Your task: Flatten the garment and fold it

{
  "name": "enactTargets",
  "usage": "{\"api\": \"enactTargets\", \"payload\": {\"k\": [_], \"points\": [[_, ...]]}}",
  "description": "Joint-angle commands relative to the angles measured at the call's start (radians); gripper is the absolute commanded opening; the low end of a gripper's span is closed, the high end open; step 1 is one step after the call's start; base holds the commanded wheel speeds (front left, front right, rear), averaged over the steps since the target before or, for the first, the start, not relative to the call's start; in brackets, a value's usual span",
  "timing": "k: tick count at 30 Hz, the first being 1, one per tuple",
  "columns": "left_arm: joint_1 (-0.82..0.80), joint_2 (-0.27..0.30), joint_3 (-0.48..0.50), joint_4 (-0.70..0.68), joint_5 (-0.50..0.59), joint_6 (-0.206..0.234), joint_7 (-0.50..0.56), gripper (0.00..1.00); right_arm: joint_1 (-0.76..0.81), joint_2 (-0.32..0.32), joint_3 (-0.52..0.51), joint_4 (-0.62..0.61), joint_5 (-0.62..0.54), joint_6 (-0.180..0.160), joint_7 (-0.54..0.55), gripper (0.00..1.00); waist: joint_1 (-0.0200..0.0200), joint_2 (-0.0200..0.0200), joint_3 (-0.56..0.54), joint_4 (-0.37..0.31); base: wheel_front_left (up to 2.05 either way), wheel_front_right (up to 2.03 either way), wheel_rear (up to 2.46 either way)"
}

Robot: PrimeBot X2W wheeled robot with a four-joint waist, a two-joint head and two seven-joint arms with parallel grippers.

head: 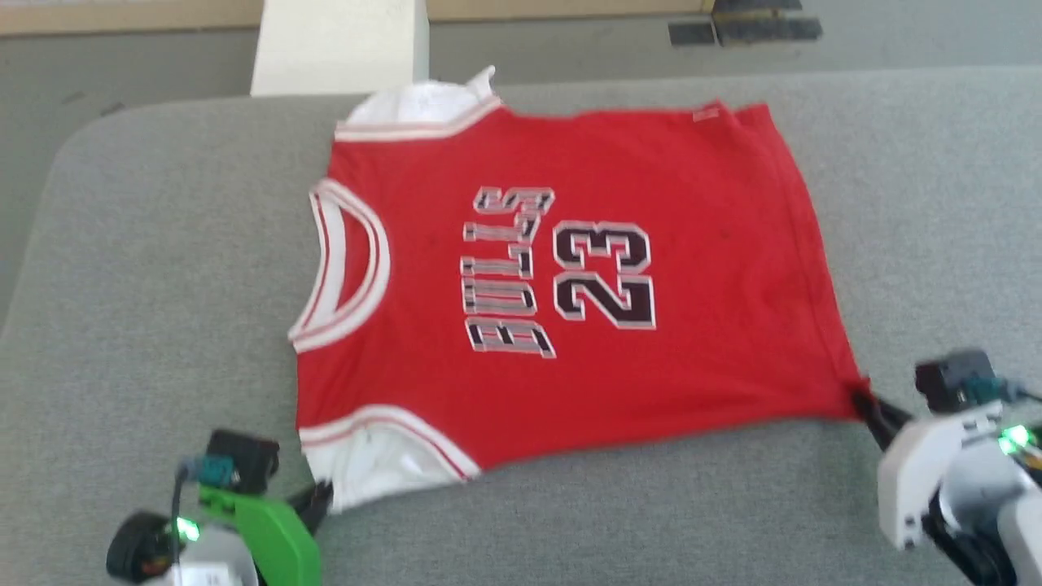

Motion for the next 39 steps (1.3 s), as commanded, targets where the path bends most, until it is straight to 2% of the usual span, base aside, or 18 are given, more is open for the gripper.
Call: {"api": "enactTargets", "payload": {"k": [1, 8, 15, 19, 24, 27, 34, 39], "points": [[0.034, 0.014, -0.005, -0.016, 0.014, 0.015, 0.000, 0.00, 0.041, -0.001, -0.024, -0.019, -0.009, -0.002, 0.015, 0.00, 0.0001, 0.0000, -0.023, 0.010, 0.00, 0.00, 0.00], [0.095, 0.002, -0.052, -0.039, 0.109, 0.052, -0.086, 0.00, 0.214, 0.070, -0.105, -0.099, -0.036, -0.002, 0.034, 0.00, 0.0001, 0.0000, -0.046, 0.017, 0.00, 0.00, 0.00], [0.074, -0.065, -0.058, -0.030, 0.265, 0.125, -0.336, 0.00, 0.272, 0.165, -0.153, -0.144, -0.096, -0.002, -0.158, 0.00, 0.0001, 0.0000, -0.063, 0.010, 0.00, 0.00, 0.00], [0.016, -0.091, -0.061, -0.005, 0.328, 0.138, -0.435, 0.00, 0.251, 0.187, -0.159, -0.144, -0.123, -0.002, -0.237, 0.00, 0.0001, 0.0000, -0.064, 0.004, 0.00, 0.00, 0.00], [-0.108, -0.110, -0.053, 0.053, 0.351, 0.108, -0.480, 0.00, 0.184, 0.178, -0.152, -0.130, -0.131, -0.002, -0.234, 0.00, 0.0001, 0.0000, -0.041, 0.001, 0.00, 0.00, 0.00], [-0.203, -0.115, -0.044, 0.097, 0.346, 0.068, -0.486, 0.00, 0.115, 0.167, -0.145, -0.124, -0.120, -0.002, -0.203, 0.00, 0.0001, 0.0000, -0.012, -0.004, 0.00, 0.00, 0.00], [-0.417, -0.119, -0.025, 0.213, 0.277, -0.040, -0.381, 0.00, -0.061, 0.130, -0.114, -0.053, -0.076, -0.002, -0.105, 0.00, 0.0001, 0.0000, 0.071, -0.013, 0.00, 0.00, 0.00], [-0.535, -0.133, -0.014, 0.299, 0.238, -0.084, -0.318, 0.00, -0.175, 0.105, -0.084, 0.020, -0.048, -0.002, -0.054, 0.00, 0.0001, 0.0000, 0.132, -0.021, 0.00, 0.00, 0.00]]}}
